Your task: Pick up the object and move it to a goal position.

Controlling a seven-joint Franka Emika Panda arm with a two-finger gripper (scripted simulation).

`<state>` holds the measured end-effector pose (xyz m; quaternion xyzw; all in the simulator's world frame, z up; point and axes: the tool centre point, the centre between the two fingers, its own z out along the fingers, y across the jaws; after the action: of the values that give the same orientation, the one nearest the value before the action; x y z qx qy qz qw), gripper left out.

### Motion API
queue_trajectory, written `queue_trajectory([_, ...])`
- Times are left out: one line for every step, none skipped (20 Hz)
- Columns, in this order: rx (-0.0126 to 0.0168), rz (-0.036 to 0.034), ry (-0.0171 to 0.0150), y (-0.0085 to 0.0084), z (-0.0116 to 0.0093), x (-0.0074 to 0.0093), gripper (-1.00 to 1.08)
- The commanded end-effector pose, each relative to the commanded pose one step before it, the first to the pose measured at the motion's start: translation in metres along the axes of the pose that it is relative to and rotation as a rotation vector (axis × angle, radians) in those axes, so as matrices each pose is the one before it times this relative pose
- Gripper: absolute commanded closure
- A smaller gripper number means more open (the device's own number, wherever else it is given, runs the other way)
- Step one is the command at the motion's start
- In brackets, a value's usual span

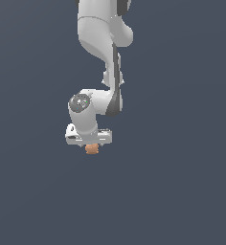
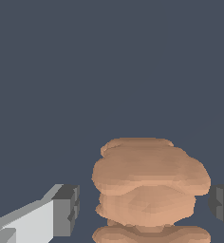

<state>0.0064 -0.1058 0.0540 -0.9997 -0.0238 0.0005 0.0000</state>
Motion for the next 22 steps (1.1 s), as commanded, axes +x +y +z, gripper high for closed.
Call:
queue_trajectory([-0.00009,-0.00046,0.0008,0.00023,0.00956,0.00014,-0.92])
queue_trajectory([0.0,0.0,0.0,0.00016,0.0021,0.00022,-0.92])
queue_trajectory([0.0,0.0,0.0,0.00014,0.00129,0.00032,-0.92])
queue_trajectory([0.0,0.0,0.0,0.00011,0.00058,0.00034,-0.92])
queue_trajectory([0.00007,-0.00067,0.00016,-0.00037,0.00003,0.00024,-0.92])
queue_trajectory([0.0,0.0,0.0,0.0,0.0,0.0,1.08])
queue_trajectory([0.0,0.0,0.0,0.0,0.0,0.0,1.08])
queue_trajectory([0.0,0.0,0.0,0.0,0.0,0.0,1.08])
queue_trajectory([0.0,0.0,0.0,0.0,0.0,0.0,1.08])
queue_trajectory([0.0,0.0,0.0,0.0,0.0,0.0,1.08])
queue_trajectory([0.0,0.0,0.0,0.0,0.0,0.0,1.08])
queue_trajectory([0.0,0.0,0.0,0.0,0.0,0.0,1.08])
queue_trajectory([0.0,0.0,0.0,0.0,0.0,0.0,1.08])
queue_trajectory([0.0,0.0,0.0,0.0,0.0,0.0,1.08])
queue_trajectory([0.0,0.0,0.0,0.0,0.0,0.0,1.08])
queue_trajectory([-0.00036,0.00068,0.00115,0.00049,-0.00105,0.00026,1.08])
queue_trajectory([0.0,0.0,0.0,-0.00008,-0.00022,-0.00006,1.08])
queue_trajectory([0.0,0.0,0.0,-0.00025,-0.00067,-0.00018,1.08])
queue_trajectory([0.0,0.0,0.0,-0.00041,-0.00112,-0.0003,1.08])
queue_trajectory([0.0,0.0,0.0,-0.00057,-0.00157,-0.00042,1.08])
queue_trajectory([0.0,0.0,0.0,-0.00074,-0.00202,-0.00054,1.08])
queue_trajectory([0.0,0.0,0.0,-0.00091,-0.00247,-0.00067,1.08])
